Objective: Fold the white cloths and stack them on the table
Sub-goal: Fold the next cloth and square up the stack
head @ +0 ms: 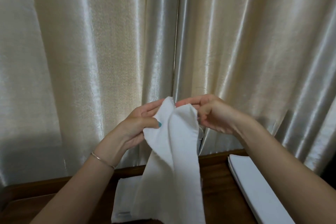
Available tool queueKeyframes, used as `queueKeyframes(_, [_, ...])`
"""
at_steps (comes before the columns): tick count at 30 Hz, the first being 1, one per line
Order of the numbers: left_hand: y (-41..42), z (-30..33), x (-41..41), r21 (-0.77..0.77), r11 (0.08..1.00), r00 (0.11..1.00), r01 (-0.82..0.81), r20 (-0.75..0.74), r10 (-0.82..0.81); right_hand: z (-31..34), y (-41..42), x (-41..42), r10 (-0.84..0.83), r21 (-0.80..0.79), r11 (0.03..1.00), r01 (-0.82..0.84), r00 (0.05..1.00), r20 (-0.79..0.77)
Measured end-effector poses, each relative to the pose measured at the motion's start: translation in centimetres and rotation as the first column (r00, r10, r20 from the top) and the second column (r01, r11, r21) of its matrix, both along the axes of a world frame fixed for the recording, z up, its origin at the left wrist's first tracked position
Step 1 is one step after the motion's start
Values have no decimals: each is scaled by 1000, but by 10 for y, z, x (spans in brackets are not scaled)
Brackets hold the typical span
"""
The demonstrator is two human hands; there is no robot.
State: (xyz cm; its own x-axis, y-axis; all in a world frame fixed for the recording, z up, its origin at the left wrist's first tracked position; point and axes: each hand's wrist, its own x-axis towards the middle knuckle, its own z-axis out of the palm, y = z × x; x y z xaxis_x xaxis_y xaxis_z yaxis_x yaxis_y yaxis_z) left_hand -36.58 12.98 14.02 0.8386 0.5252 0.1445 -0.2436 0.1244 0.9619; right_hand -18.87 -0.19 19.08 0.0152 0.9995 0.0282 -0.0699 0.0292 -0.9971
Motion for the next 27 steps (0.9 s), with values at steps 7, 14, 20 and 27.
queueKeyframes(7, [-11, -1, 3, -77, 996, 991, 54, 127, -43, -19, 5, -10, -404, 348, 908, 235, 715, 571])
queueKeyframes(14, [-28, -10, 11, -183, 953, 953, 243, 228, -200, -25, 7, -16, -621, 540, 779, 319, 513, 593])
queueKeyframes(20, [-37, -20, 13, -219, 893, 892, 393, 328, -312, -38, 7, -22, -814, 809, 538, 237, 396, 425])
queueKeyframes(27, [-37, -3, 15, 39, 961, 939, -273, -205, 275, -39, -1, -13, -648, 557, 752, 352, 548, 529])
